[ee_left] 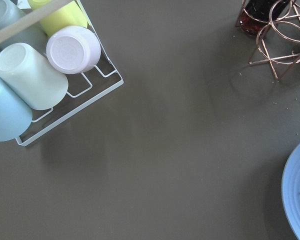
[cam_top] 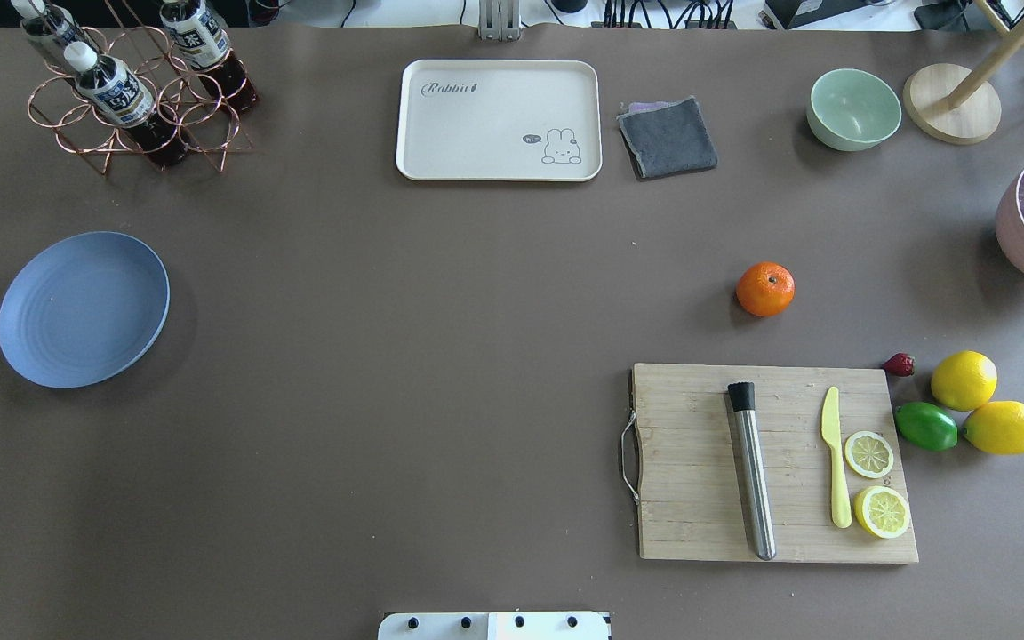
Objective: Pick orange to plate
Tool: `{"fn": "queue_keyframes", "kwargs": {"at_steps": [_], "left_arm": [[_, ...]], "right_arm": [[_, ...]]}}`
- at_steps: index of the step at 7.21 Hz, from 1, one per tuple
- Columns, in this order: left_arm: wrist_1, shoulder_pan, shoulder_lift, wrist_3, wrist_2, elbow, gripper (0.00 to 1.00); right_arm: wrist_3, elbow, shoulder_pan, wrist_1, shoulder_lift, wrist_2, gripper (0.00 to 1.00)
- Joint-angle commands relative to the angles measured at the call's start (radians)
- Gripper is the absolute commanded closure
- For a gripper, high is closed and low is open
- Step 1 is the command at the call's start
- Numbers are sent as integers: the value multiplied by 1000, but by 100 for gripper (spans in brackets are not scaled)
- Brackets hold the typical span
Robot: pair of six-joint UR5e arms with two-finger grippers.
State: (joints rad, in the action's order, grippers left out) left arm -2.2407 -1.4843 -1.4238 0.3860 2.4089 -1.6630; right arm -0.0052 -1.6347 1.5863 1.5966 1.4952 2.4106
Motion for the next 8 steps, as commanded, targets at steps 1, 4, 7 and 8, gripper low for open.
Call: {"fn": "queue_keyframes", "kwargs": {"at_steps": [1,4,7,8], "left_arm": [[-249,119,-1,306,9,66,2],[-306,269,-33,432,-169,135,2],[-413,358,-95,433,-227,278,2],[-415,377,-96,433,-229,279,2]], "right_arm": [[60,-2,-18,-16,-10,4,0],[310,3,-92,-218,0,-4,0],[512,0,-199,-349,-6,-17,0],[548,0,-224,-372,-9,-21,0]]}}
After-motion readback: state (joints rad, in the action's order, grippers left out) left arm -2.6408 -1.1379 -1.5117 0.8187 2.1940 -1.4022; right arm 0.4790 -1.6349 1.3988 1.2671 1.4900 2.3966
